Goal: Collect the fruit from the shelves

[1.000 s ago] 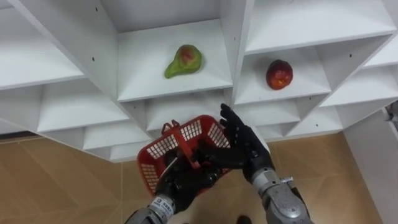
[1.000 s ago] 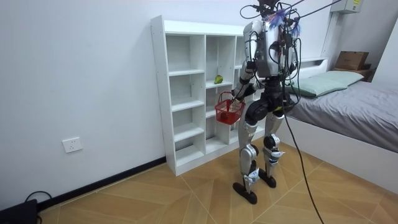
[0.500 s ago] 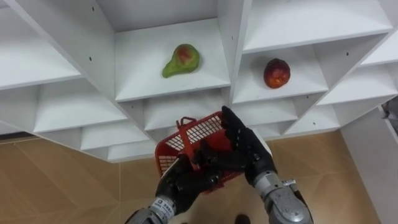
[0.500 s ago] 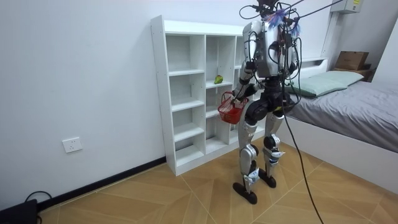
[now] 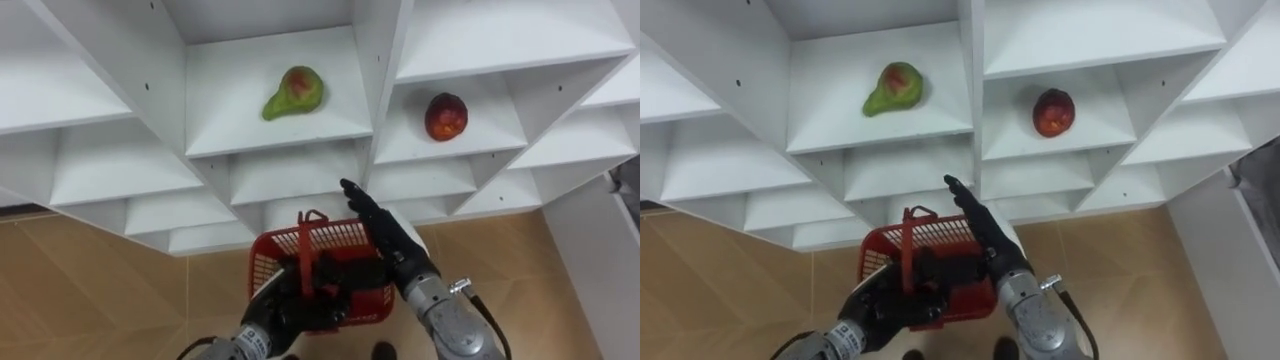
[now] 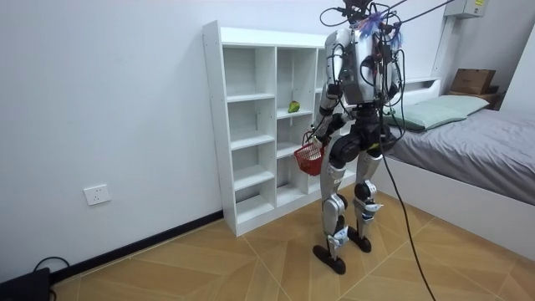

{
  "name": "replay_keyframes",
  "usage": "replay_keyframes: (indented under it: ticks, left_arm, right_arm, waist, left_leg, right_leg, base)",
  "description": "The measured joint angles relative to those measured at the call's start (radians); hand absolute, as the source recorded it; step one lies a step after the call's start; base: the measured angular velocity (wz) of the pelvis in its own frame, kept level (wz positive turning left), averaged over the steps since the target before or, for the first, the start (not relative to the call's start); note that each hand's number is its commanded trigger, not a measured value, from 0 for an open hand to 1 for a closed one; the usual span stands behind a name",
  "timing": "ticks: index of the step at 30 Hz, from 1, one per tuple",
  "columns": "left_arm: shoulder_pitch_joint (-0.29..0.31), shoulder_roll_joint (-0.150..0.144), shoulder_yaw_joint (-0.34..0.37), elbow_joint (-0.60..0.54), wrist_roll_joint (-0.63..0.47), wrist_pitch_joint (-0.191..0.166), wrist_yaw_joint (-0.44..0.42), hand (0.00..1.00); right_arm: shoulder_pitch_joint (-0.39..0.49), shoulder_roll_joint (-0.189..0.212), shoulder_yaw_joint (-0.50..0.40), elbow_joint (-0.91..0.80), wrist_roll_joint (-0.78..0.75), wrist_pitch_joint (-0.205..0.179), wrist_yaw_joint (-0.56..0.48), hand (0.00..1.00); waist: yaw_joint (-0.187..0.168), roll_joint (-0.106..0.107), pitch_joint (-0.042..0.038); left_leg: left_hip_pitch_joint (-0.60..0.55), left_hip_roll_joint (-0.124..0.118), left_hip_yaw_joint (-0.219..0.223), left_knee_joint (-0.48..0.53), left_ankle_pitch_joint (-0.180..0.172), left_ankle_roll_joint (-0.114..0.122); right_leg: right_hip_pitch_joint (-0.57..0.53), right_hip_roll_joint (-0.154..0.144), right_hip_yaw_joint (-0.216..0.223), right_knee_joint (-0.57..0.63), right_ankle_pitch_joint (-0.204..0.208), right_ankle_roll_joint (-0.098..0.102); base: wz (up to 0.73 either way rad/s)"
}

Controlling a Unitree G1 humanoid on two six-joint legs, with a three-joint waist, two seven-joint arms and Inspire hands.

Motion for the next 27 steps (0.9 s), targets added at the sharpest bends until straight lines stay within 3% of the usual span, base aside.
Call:
replay_keyframes:
  ticks: [5, 10, 13, 16, 27]
  left_arm:
    - [0.004, 0.003, 0.042, 0.008, 0.06, 0.0, -0.002, 1.0]
    - [0.005, 0.019, 0.056, 0.058, 0.125, 0.0, 0.004, 1.0]
    - [0.002, 0.034, 0.068, 0.093, 0.129, 0.0, 0.006, 1.0]
    - [0.009, 0.045, 0.069, 0.101, 0.129, 0.0, 0.009, 1.0]
    - [0.003, 0.034, 0.145, 0.156, 0.179, -0.002, -0.001, 1.0]
  right_arm:
    - [0.004, -0.017, 0.009, -0.042, -0.059, 0.0, -0.001, 0.0]
    - [0.012, -0.039, 0.025, -0.056, -0.18, 0.001, -0.003, 0.0]
    - [0.017, -0.062, 0.037, -0.134, -0.204, 0.005, -0.005, 0.0]
    - [0.017, -0.072, 0.036, -0.202, -0.211, 0.001, -0.031, 0.0]
    - [0.009, -0.08, 0.014, -0.253, -0.355, -0.012, -0.088, 0.0]
  waist:
    - [0.002, -0.004, -0.0001]
    - [0.002, -0.026, -0.0022]
    - [0.021, -0.052, -0.0044]
    - [0.027, -0.066, -0.0121]
    - [0.035, -0.07, -0.0128]
  left_leg:
    - [0.005, 0.0, -0.001, -0.002, 0.0, 0.0]
    - [0.045, 0.001, -0.011, -0.006, 0.0, 0.0]
    - [0.06, 0.001, -0.012, -0.016, 0.0, 0.0]
    - [0.066, 0.001, -0.019, -0.015, 0.0, 0.0]
    - [0.082, -0.002, -0.037, -0.018, 0.0, -0.001]
  right_leg:
    - [0.005, -0.001, -0.002, 0.001, 0.0, 0.0]
    - [0.06, -0.001, -0.022, -0.017, -0.002, -0.001]
    - [0.071, 0.0, -0.021, -0.018, -0.002, -0.001]
    - [0.083, 0.001, -0.026, -0.023, -0.002, -0.001]
    - [0.111, 0.0, -0.039, -0.035, -0.001, 0.0]
  base:
    - [0.0]
    - [0.09]
    - [0.0]
    - [0.07]
    - [0.05]
